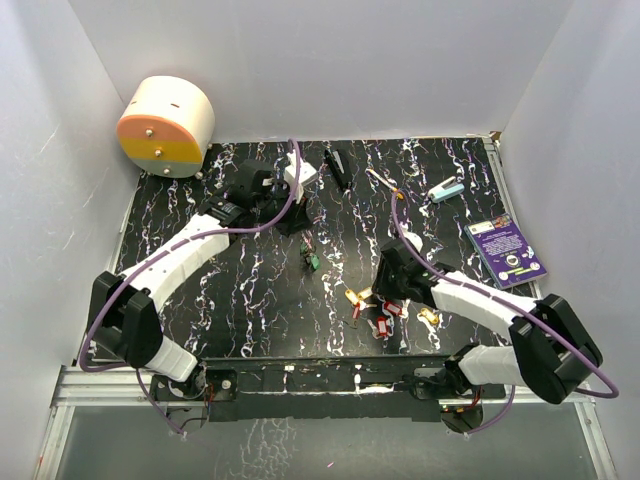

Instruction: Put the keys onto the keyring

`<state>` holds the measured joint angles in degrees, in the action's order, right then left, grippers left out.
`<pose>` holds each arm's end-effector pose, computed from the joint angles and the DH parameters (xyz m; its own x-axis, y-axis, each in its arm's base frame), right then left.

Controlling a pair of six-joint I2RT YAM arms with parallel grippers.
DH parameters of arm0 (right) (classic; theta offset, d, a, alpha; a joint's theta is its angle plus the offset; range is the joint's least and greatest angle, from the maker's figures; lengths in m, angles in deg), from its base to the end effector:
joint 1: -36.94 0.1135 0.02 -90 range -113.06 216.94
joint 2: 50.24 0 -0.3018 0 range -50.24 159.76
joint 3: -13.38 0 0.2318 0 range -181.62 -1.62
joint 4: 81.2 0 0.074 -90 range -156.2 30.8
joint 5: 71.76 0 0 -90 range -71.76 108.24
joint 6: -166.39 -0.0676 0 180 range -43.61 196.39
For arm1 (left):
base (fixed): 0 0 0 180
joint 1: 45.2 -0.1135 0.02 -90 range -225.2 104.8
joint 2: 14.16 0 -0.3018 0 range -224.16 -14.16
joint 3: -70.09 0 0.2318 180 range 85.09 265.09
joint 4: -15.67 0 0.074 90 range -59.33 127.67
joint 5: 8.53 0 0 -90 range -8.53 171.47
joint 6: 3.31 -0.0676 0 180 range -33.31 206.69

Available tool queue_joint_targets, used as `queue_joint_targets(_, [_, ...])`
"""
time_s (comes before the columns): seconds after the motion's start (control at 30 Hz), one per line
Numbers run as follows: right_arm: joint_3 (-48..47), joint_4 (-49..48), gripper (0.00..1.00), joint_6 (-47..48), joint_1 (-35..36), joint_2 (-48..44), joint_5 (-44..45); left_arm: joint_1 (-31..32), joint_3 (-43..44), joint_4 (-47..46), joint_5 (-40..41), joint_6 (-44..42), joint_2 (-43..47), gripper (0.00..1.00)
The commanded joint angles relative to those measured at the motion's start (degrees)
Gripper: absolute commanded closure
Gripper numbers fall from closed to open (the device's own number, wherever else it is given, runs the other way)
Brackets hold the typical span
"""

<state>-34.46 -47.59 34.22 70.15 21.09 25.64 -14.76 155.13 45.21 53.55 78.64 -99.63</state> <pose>0.1826 0.1092 0.1886 -0.8460 0.2419 -0.4752 0.1124 0.9521 0.2845 0.2804 -0.2015 0.3458 -0.3148 0.3285 -0.8905 0.8498 0.5154 -0.1103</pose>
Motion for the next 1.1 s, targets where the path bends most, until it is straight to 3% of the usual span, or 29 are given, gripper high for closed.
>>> queue_joint_targets(0.0, [-3.0,-2.9,0.64,-3.2,0.6,2.0,0.9,-0.7,-0.1,-1.9,-1.9,0.4,4.0,1.0])
queue_joint_targets(0.43, [-6.6,-4.5,0.67,-0.2,1.0,9.6,2.4,-1.3,-1.0,-2.5,-2.4,0.6,4.3,1.0])
queue_joint_targets(0.57, [-6.2,-9.0,0.67,5.5,1.1,10.2,2.0,-1.5,-1.0,-2.5,-2.3,0.6,4.3,1.0])
queue_joint_targets(0.83, [-7.5,-20.4,0.64,26.5,1.0,12.2,-2.7,-1.9,-1.2,-2.8,-2.5,0.8,3.7,1.0])
queue_joint_targets(1.07, [-4.2,-25.6,0.64,26.0,1.1,5.0,-4.1,-2.6,-1.7,-3.1,-2.7,1.0,3.9,1.0])
